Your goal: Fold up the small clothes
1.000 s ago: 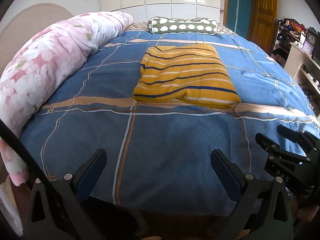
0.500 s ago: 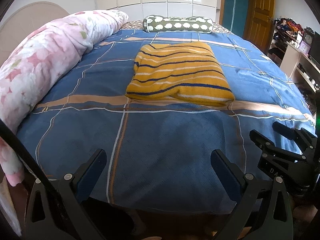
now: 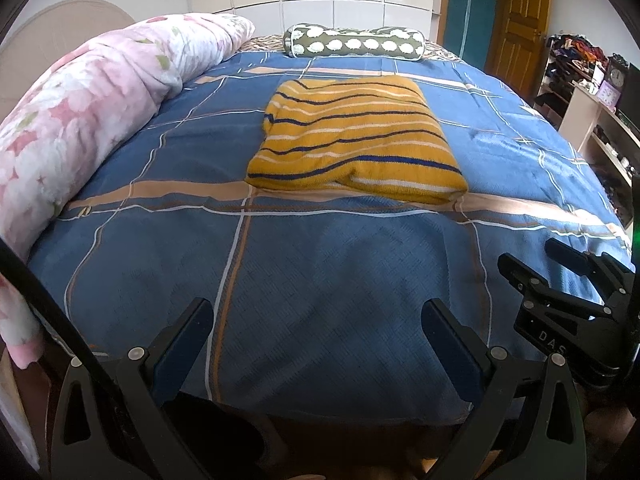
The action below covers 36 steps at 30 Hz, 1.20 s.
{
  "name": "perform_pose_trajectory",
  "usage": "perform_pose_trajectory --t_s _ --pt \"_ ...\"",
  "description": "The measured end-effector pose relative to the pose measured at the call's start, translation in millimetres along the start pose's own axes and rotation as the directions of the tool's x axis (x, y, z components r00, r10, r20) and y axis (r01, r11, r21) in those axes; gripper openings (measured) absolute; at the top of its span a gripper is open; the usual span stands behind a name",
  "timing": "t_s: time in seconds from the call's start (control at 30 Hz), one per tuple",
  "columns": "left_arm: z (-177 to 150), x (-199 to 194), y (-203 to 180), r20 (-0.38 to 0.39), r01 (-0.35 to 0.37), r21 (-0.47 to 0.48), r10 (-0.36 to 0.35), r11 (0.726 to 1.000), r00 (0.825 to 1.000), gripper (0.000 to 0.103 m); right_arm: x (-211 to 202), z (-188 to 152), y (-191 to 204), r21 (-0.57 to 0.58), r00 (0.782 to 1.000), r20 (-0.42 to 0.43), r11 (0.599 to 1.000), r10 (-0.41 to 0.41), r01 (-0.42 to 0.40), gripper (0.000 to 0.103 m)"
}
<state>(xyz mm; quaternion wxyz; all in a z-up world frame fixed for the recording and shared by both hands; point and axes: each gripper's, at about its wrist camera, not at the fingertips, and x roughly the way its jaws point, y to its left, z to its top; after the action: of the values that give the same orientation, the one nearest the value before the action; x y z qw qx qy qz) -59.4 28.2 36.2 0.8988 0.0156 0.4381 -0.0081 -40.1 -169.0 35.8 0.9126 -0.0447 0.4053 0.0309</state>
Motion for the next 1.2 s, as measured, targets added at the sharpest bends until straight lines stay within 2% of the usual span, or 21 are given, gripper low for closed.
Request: perform_pose_trajectory --t_s 1.2 --pt "-4.8 5.5 -0.4 -0.023 0.004 -0.009 -0.004 1.000 1.000 0.103 -1.5 0.0 -1.2 0.017 1.000 0.023 1.000 -0.010 0.010 0.073"
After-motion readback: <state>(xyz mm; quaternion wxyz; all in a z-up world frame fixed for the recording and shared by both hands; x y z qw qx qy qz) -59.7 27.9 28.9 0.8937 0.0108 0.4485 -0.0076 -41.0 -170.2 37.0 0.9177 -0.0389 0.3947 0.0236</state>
